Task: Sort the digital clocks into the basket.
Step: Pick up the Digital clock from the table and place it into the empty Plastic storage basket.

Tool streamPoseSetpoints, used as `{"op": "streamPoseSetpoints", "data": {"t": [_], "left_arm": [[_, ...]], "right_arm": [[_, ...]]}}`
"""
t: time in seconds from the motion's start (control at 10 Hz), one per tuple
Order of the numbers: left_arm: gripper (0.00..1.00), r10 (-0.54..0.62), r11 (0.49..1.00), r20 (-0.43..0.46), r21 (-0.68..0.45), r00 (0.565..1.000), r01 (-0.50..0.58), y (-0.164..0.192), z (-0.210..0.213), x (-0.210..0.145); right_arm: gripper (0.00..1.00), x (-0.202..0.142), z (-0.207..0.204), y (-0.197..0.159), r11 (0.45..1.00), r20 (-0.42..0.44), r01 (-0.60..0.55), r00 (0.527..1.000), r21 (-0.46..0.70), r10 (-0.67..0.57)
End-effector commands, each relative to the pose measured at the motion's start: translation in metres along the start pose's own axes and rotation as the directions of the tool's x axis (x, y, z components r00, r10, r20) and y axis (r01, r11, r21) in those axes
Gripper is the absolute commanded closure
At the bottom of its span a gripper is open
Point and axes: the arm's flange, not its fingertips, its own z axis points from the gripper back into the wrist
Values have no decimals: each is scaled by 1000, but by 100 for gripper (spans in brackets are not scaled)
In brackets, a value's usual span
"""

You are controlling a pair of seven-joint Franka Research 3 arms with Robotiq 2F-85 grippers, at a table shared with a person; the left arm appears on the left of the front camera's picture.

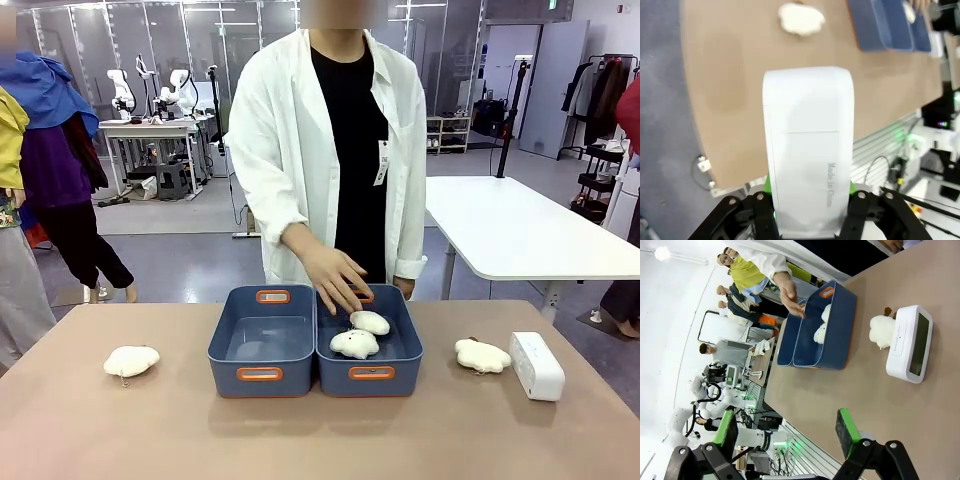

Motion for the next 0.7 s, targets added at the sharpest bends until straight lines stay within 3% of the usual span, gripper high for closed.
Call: {"op": "streamPoseSetpoints", "data": {"t": [0.0, 0.3, 0.6], "left_arm": [[48, -14, 1000, -78, 9, 997, 15, -49, -23, 12], [48, -67, 998, -99, 7, 993, 67, -102, -39, 30], [48, -72, 997, -139, 32, 988, 77, -254, -139, 87]], "right_arm": [[0, -1, 1, 3, 1000, 5, -12, 1000, 11, 12], [0, -1, 1, 3, 1000, 5, -12, 1000, 11, 12], [0, -1, 1, 3, 1000, 5, -12, 1000, 11, 12]]}}
